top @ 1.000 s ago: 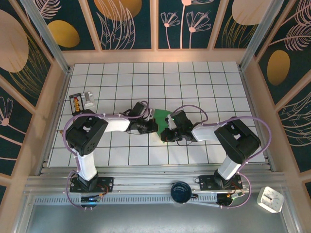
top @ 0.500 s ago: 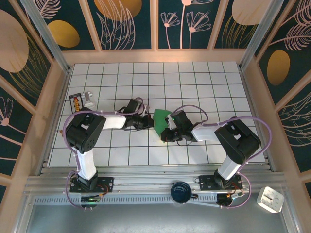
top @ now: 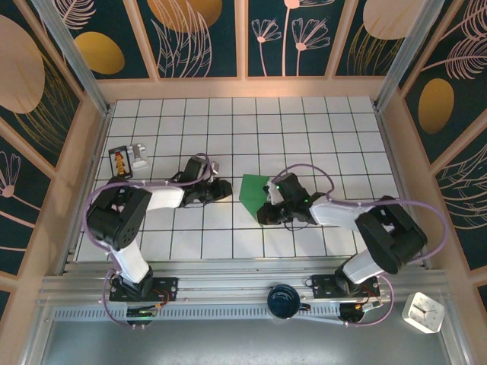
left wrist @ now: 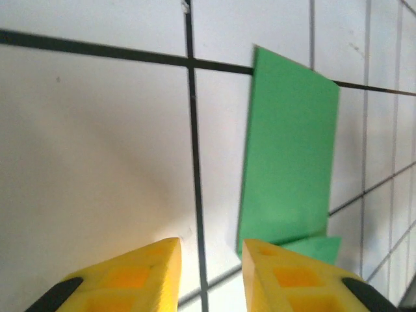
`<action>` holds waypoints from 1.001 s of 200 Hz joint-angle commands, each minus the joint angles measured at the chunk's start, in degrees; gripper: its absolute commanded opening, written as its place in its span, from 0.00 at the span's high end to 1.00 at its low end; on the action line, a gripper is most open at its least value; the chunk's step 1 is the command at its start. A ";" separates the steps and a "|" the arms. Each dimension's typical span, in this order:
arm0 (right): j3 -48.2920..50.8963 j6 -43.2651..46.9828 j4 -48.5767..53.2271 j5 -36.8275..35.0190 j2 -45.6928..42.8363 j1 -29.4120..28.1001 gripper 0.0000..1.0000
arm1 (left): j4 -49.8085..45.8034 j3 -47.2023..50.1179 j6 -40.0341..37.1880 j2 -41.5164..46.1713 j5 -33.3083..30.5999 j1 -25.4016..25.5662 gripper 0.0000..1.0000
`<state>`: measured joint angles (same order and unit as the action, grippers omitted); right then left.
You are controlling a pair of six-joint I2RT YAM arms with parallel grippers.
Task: Fold a paper plane with a square sheet of paper (pick it up from the middle)
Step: Third fold the triangle at the center of the table.
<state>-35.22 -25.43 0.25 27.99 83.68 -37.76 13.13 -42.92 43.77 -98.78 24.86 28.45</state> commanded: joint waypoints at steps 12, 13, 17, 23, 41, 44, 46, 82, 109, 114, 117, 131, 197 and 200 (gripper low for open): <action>0.86 -0.41 -1.43 -3.06 -4.09 3.84 0.84 | 8.27 4.33 3.52 4.55 2.26 2.33 0.67; 0.77 -0.50 -1.46 -3.31 -3.98 3.75 0.84 | 8.43 4.38 3.56 4.42 2.32 2.41 0.67; 0.42 -1.00 -1.67 -4.14 -3.57 3.66 0.83 | 8.80 4.42 3.89 4.06 2.86 2.63 0.66; -0.15 -1.82 -2.12 -4.86 -2.63 3.48 0.83 | 9.17 4.16 4.02 3.39 3.65 2.88 0.66; -2.18 -3.65 -2.98 -7.05 0.42 2.34 0.82 | 8.88 3.05 3.33 1.73 4.84 3.17 0.66; -2.50 -3.86 -2.91 -7.55 0.90 2.14 0.83 | 8.59 2.85 3.16 1.62 4.70 3.16 0.65; -2.73 -3.91 -2.87 -7.87 1.27 2.07 0.83 | 8.34 2.78 3.03 1.52 4.50 3.18 0.65; -4.62 -4.88 -4.24 -9.38 6.10 1.81 0.88 | 5.10 1.01 0.30 0.90 3.03 3.17 0.62; -5.64 -4.81 -4.30 -10.70 8.26 2.23 0.90 | 4.35 0.64 0.13 -1.18 4.46 3.19 0.61; -5.65 -4.82 -4.35 -10.84 8.45 2.41 0.91 | 4.29 0.65 0.18 -1.40 4.93 3.15 0.61; -5.65 -4.81 -4.36 -10.85 8.63 2.49 0.91 | 4.27 0.57 0.19 -1.55 5.20 3.24 0.60; -5.38 -4.80 -4.69 -10.81 9.01 2.85 0.92 | 4.27 0.29 0.48 -2.18 6.53 3.36 0.60; -2.05 -5.92 -7.51 -8.80 10.26 4.75 0.94 | 2.81 -1.94 0.53 -4.62 8.21 4.06 0.57; -1.86 -5.99 -7.75 -8.60 10.21 4.84 0.94 | 2.75 -2.10 0.53 -4.74 8.34 4.07 0.57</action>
<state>-39.03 -30.39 -4.82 18.76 93.08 -33.78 17.65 -43.13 45.21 -102.02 31.24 32.01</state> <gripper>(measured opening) 0.062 0.428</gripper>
